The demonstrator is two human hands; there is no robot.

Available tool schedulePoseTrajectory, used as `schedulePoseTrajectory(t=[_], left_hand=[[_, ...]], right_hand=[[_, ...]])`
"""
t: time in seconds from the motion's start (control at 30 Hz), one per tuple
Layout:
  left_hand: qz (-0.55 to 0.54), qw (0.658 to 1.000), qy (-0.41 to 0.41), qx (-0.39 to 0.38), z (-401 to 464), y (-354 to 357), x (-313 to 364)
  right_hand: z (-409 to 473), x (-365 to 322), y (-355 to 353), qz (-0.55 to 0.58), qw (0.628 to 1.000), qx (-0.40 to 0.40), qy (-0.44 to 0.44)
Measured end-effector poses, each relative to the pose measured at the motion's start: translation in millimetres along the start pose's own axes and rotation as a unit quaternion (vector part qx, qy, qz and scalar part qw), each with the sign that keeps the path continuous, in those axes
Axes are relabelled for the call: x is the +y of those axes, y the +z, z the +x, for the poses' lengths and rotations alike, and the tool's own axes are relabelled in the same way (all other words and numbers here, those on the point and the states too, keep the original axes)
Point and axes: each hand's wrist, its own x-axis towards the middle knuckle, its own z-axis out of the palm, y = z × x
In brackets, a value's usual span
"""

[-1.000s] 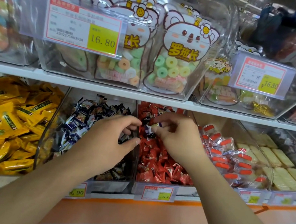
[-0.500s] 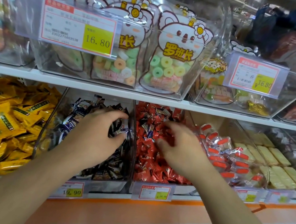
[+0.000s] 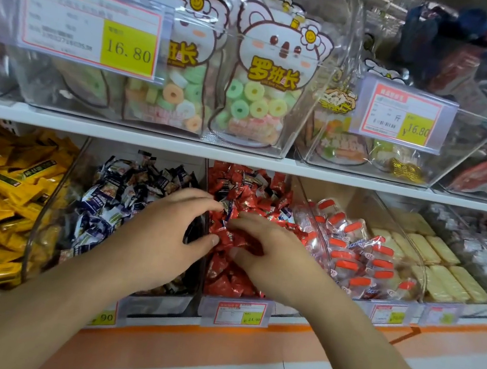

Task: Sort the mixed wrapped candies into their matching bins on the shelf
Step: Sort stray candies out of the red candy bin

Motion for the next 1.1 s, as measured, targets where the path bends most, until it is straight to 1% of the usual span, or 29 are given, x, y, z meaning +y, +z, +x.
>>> schedulePoseTrajectory(t=[0.1,0.13,0.17,0.23,0.33,0.63,0.7,0.83,0.87,0.93,1.0,1.1], left_hand=[[-0.004,1.0,-0.001,0.0,1,0,-1],[-0.004,1.0,-0.001,0.001,1,1,-2],[-0.003,1.0,-0.001,0.003,1,1,-2],[-0.004,1.0,0.001,0.005,1,1,-3],[-0.007,1.0,-0.001,0.002,0,1,-5],[-0.006,1.0,-0.003,-0.011,1,-1,-6],[-0.004,1.0,-0.004,-0.01,0,-2,-5],[-0.005,1.0,-0.008,-0.006,-1,-1,-2],[-0.006,1.0,-0.009,-0.005,-1,-1,-1],[-0.01,1.0,-0.012,-0.006,0,-1,0],[-0.011,1.0,-0.017,-0.009,-1,-1,1],[-0.011,1.0,-0.017,-0.012,-2,-1,0]], right_hand=[[7,7,-5,0.003,0.996,0.085,0.0],[10,9,-5,0.003,0.995,0.096,-0.003],[13,10,-4,0.006,0.996,0.093,-0.014],[18,10,3,0.004,0.997,0.056,-0.058],[22,11,12,-0.057,0.992,0.021,-0.109],[22,15,-13,-0.173,0.985,0.003,-0.015],[23,12,-13,-0.159,0.987,0.027,-0.013],[33,6,-3,-0.051,0.991,0.125,-0.011],[36,4,1,-0.032,0.991,0.129,-0.01],[41,4,12,-0.019,0.994,0.108,-0.018],[47,10,21,-0.045,0.995,0.088,-0.021],[54,19,25,-0.095,0.99,0.104,0.005]])
